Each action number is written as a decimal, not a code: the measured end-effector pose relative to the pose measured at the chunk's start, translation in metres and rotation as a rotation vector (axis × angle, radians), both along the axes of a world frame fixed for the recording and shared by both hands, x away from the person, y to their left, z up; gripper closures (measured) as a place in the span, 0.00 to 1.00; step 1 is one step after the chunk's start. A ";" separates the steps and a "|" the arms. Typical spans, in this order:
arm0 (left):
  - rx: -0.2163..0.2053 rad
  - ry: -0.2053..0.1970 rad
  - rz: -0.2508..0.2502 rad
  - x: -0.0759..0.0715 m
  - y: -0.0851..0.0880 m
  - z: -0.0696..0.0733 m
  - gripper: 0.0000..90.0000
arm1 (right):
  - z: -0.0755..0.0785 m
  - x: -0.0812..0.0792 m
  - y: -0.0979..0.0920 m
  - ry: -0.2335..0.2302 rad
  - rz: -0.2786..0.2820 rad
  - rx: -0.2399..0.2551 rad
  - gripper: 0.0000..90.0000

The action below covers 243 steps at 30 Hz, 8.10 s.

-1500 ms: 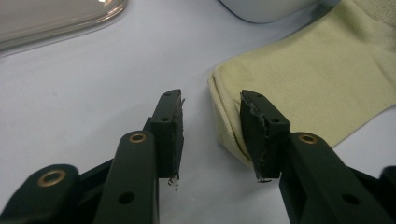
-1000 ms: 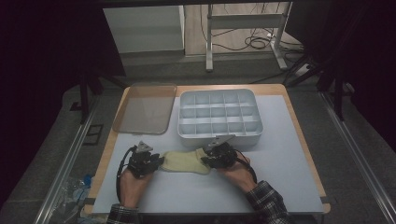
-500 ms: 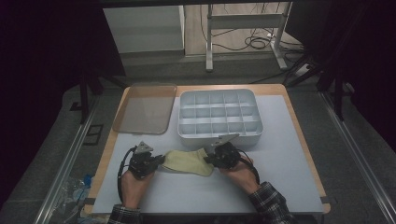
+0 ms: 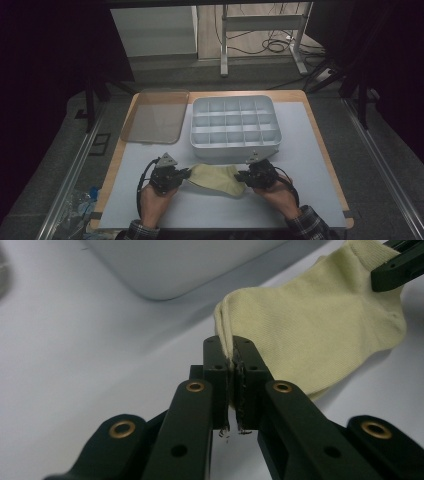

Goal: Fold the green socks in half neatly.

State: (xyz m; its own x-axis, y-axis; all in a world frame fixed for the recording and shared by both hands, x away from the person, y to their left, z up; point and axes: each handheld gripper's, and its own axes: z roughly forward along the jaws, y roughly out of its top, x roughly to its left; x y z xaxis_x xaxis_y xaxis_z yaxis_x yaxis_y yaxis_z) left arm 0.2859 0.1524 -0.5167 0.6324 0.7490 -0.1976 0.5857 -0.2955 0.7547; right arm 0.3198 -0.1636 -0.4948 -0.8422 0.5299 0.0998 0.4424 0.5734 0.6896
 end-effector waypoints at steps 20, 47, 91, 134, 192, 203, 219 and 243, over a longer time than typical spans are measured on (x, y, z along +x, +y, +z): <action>0.048 0.010 -0.078 -0.006 -0.045 -0.019 0.92 | -0.018 -0.026 -0.045 0.014 -0.067 -0.041 0.85; 0.066 0.021 -0.059 -0.004 -0.044 -0.024 0.84 | 0.007 -0.010 -0.032 -0.079 -0.061 -0.017 0.95; 0.046 0.020 -0.068 -0.006 -0.043 -0.019 0.94 | -0.028 -0.002 0.025 -0.100 0.043 -0.081 0.99; 0.067 -0.056 -0.076 -0.014 -0.052 0.001 0.94 | -0.030 -0.047 0.033 -0.051 0.155 -0.056 0.99; 0.046 -0.089 -0.161 -0.014 -0.095 0.028 0.95 | -0.015 -0.023 -0.048 -0.123 -0.077 -0.054 0.78; 0.046 -0.086 -0.213 -0.012 -0.120 0.027 0.95 | -0.009 -0.022 -0.056 -0.141 -0.110 -0.031 0.75; 0.097 -0.070 -0.226 -0.005 -0.149 0.018 0.95 | -0.006 -0.021 -0.074 -0.153 -0.166 -0.019 0.72; -0.004 -0.033 -0.325 -0.013 -0.165 0.021 0.73 | -0.004 -0.021 -0.081 -0.158 -0.184 -0.018 0.71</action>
